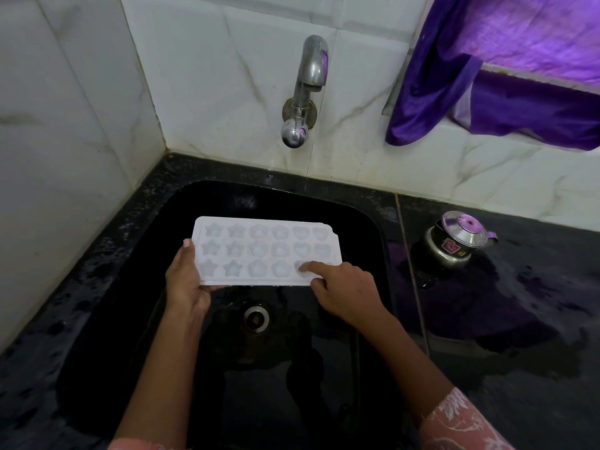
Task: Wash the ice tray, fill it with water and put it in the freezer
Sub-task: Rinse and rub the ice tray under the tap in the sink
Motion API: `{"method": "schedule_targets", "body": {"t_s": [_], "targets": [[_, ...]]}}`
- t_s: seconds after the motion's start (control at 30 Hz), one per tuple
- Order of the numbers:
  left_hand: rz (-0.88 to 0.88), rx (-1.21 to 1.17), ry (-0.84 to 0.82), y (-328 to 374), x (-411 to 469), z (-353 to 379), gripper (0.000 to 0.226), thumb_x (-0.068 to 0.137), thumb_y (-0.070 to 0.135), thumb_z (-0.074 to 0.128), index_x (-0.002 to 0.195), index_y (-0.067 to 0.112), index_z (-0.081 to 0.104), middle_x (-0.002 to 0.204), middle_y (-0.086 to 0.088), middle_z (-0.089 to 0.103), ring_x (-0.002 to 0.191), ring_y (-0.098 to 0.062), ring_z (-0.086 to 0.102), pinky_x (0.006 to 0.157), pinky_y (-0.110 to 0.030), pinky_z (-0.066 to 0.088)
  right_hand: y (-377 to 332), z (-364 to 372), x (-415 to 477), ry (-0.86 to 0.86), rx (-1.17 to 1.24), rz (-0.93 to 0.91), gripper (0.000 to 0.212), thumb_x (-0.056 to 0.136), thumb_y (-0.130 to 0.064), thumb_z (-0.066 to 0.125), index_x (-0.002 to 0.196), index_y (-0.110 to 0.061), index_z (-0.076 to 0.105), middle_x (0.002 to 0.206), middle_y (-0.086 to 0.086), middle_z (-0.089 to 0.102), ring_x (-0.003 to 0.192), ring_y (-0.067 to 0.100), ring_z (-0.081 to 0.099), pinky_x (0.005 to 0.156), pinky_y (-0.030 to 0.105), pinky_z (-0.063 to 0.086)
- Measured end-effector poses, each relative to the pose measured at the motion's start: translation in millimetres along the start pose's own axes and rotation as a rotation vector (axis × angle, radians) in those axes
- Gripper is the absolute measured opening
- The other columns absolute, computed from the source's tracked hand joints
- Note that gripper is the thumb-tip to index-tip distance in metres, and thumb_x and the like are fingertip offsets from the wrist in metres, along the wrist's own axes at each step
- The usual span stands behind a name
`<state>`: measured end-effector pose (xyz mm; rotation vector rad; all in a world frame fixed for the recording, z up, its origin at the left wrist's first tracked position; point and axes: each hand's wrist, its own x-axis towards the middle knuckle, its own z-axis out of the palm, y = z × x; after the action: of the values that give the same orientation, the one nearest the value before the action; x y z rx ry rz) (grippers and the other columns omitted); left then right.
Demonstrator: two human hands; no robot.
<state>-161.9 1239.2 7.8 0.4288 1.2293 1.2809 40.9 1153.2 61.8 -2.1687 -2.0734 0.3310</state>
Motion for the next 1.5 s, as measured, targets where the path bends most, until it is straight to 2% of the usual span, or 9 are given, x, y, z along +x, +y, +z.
{"method": "schedule_targets", "body": {"t_s": [0.07,0.13,0.63,0.8,1.0,1.23,1.3,1.4,1.5], "targets": [[0.002,-0.002,-0.003,-0.2,-1.3,0.7,0.03,0.098,0.037,0.042,0.115,0.017,0.058,0.098,-0.002,0.066,0.087,-0.02,0.065,0.064,-0.041,0.052,-1.9,1.0,0.4,-0.011,-0.029,-0.022,0.041,0.094,-0.027,0.035,0.13,-0.042,0.046,0.1,0.006,0.064,0.092,0.027,0.06,0.067,0.029,0.033],[0.002,-0.005,-0.001,-0.2,-2.3,0.7,0.03,0.097,0.037,0.043,0.114,0.018,0.058,0.099,-0.002,0.066,0.088,-0.02,0.065,0.068,-0.043,0.053,-4.6,1.2,0.1,-0.023,-0.066,-0.058,0.042,0.095,-0.026,0.033,0.134,-0.039,0.042,0.107,0.007,0.063,0.097,0.029,0.059,0.068,0.029,0.031],[-0.008,0.013,-0.009,-1.0,-1.9,3.3,0.032,0.098,0.037,0.041,0.116,0.016,0.057,0.1,-0.005,0.066,0.088,-0.022,0.065,0.068,-0.045,0.053,-3.2,4.8,2.4,-0.02,-0.096,-0.052,0.036,0.096,-0.027,0.032,0.131,-0.028,0.044,0.108,0.009,0.061,0.095,0.029,0.058,0.07,0.03,0.033],[-0.008,0.012,-0.011,-0.8,-1.0,3.4,0.033,0.098,0.037,0.04,0.117,0.017,0.057,0.098,-0.004,0.066,0.086,-0.022,0.064,0.062,-0.042,0.052,-4.6,3.1,3.1,-0.009,-0.09,-0.059,0.039,0.097,-0.027,0.031,0.135,-0.032,0.04,0.106,0.009,0.061,0.095,0.029,0.058,0.069,0.03,0.033],[-0.028,0.006,-0.002,-1.9,-0.5,3.0,0.034,0.098,0.038,0.041,0.118,0.015,0.057,0.099,-0.005,0.066,0.088,-0.024,0.064,0.063,-0.044,0.052,-4.8,2.1,2.3,-0.024,-0.086,-0.054,0.039,0.096,-0.026,0.032,0.132,-0.035,0.044,0.112,0.008,0.061,0.099,0.03,0.058,0.072,0.031,0.034],[-0.033,0.003,-0.005,-5.6,-1.3,1.8,0.036,0.098,0.038,0.04,0.12,0.016,0.057,0.102,-0.006,0.067,0.09,-0.024,0.065,0.063,-0.043,0.053,-2.1,2.3,0.3,-0.004,-0.054,-0.041,0.035,0.095,-0.025,0.035,0.125,-0.032,0.051,0.103,0.007,0.063,0.093,0.028,0.059,0.069,0.029,0.033],[-0.023,0.005,-0.007,-5.0,-2.6,2.9,0.036,0.098,0.038,0.04,0.121,0.016,0.057,0.103,-0.006,0.066,0.091,-0.024,0.065,0.064,-0.043,0.053,-3.3,2.1,1.0,0.019,-0.069,-0.025,0.033,0.095,-0.025,0.034,0.125,-0.028,0.048,0.091,0.006,0.059,0.082,0.027,0.056,0.065,0.029,0.033],[-0.018,-0.008,-0.009,-3.6,-3.8,4.7,0.033,0.098,0.037,0.041,0.117,0.017,0.058,0.099,-0.005,0.067,0.087,-0.022,0.065,0.062,-0.041,0.052,-8.7,0.9,2.4,0.07,-0.047,-0.03,0.033,0.094,-0.025,0.035,0.126,-0.025,0.043,0.063,-0.002,0.04,0.063,0.02,0.046,0.055,0.029,0.032],[-0.01,-0.027,0.0,-1.9,-2.7,5.8,0.031,0.098,0.036,0.043,0.115,0.015,0.059,0.097,-0.004,0.067,0.087,-0.022,0.065,0.063,-0.041,0.052,-16.0,0.0,4.0,0.044,-0.006,-0.08,0.037,0.094,-0.026,0.035,0.13,-0.032,0.044,0.066,0.0,0.045,0.065,0.021,0.048,0.059,0.028,0.033]]}}
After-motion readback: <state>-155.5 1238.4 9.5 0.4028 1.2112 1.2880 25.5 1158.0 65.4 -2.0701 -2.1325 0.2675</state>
